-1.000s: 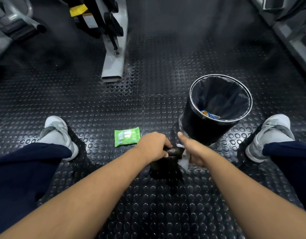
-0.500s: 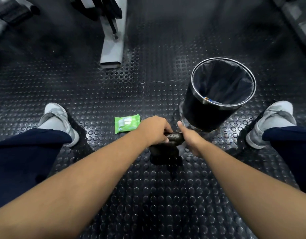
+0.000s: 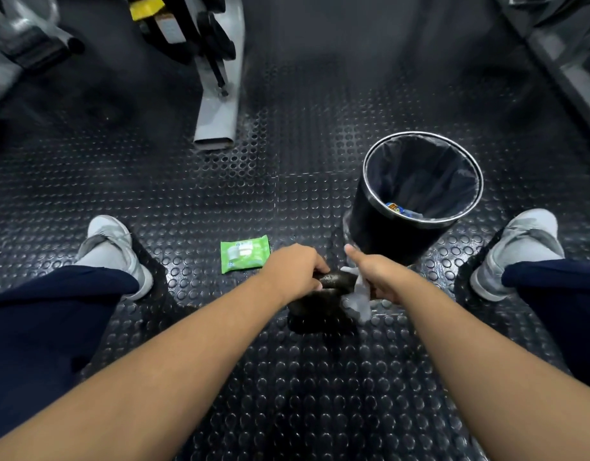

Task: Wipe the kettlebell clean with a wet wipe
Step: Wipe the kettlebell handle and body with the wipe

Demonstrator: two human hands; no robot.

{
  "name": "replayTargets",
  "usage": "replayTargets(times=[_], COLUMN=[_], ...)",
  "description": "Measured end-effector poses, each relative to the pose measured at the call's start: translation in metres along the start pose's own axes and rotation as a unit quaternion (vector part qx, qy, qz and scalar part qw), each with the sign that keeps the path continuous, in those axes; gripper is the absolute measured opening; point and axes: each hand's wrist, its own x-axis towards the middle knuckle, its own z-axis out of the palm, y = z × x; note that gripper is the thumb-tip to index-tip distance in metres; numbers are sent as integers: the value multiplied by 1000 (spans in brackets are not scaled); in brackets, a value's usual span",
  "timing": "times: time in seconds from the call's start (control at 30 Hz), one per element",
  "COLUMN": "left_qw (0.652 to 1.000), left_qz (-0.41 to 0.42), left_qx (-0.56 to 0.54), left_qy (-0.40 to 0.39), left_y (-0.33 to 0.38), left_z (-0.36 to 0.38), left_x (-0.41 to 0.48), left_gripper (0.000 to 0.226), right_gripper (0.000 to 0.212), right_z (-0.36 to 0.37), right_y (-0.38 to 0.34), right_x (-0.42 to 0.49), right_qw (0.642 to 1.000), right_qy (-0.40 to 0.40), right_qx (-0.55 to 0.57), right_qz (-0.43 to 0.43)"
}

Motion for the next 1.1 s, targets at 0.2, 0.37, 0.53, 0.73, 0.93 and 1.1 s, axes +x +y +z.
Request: replayTargets(times=[0.2, 0.37, 0.53, 0.73, 0.93, 1.1], left_qw=[1000, 1000, 998, 997, 997, 997], left_qz=[6, 5, 41, 25, 32, 35], left_qx=[17, 3, 42, 63, 62, 73], left_qy=[9, 28, -18, -29, -10, -4], left_y=[3, 5, -1, -4, -4, -6], left_z=[1, 9, -5, -9, -3, 1], left_x=[-4, -11, -11, -9, -7, -7], left_gripper=[40, 42, 51, 47, 41, 44], right_gripper=[93, 84, 85, 95, 103, 92], right_z=[13, 17, 10, -4, 4, 15], right_y=[-14, -3, -2, -18, -28, -14], right_x=[-5, 0, -8, -13, -1, 14], right_qw=[952, 968, 974, 955, 935, 937], right_qy=[90, 56, 40, 57, 34, 16], right_qx=[-280, -222, -206, -274, -345, -337], right_qz=[-83, -102, -87, -93, -77, -92])
